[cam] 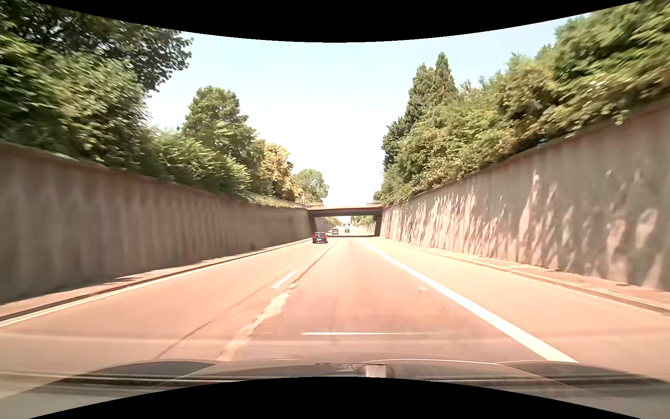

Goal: Follow the waypoints while adhering to traffic rules and regulations

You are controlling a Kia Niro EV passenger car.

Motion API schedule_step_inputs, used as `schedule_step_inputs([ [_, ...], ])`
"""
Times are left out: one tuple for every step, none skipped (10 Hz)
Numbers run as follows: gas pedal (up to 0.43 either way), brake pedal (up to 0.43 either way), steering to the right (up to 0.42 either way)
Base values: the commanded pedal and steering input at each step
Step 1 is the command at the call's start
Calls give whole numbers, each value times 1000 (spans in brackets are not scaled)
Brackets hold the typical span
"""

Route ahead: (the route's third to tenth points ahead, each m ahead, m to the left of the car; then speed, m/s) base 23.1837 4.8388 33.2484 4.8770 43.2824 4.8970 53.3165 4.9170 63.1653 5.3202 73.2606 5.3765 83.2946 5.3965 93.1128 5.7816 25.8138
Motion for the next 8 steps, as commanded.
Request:
schedule_step_inputs([
  [248, 0, -1],
  [248, 0, -1],
  [248, 0, -1],
  [248, 0, -1],
  [248, 0, -1],
  [248, 0, -1],
  [248, 0, -1],
  [248, 0, -1],
])
